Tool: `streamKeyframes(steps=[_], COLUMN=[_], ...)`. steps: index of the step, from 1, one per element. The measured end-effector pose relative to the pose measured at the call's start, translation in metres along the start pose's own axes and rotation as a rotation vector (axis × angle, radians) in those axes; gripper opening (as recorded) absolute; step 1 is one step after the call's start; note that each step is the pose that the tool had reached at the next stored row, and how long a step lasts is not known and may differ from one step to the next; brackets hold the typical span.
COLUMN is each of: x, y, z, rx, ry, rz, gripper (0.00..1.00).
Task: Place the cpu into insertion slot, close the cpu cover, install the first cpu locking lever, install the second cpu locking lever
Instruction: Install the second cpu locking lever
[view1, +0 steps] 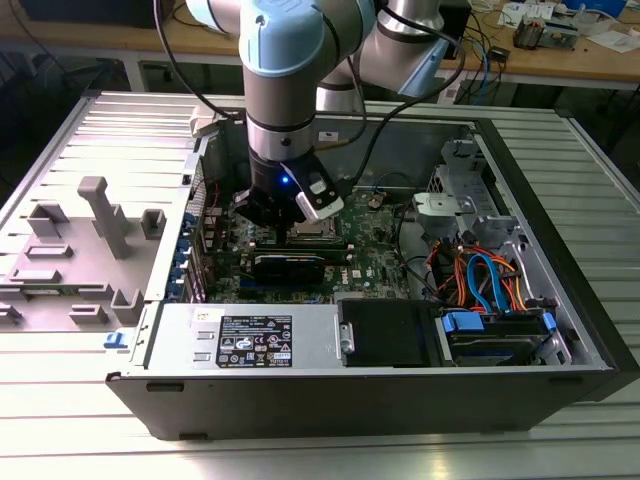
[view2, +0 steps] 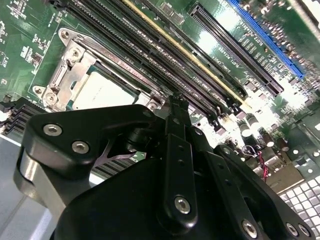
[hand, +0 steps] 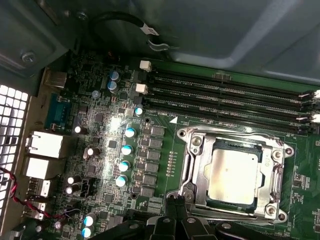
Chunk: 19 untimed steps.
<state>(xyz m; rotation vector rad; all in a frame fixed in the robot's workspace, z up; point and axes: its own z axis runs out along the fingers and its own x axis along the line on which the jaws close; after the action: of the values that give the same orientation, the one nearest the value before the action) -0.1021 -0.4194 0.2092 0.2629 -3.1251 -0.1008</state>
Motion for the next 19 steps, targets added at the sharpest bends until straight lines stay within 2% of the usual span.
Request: streamKeyframes(steps=[3,19], x=[0.0004,0.0002], y=[0.0005,0.0045], z=[0.0031,0.0056], rx=[0.0006,-0.0044], ry=[0.0006,0.0003], rz=[-0.002,-0.016], gripper=[0.11,0.11])
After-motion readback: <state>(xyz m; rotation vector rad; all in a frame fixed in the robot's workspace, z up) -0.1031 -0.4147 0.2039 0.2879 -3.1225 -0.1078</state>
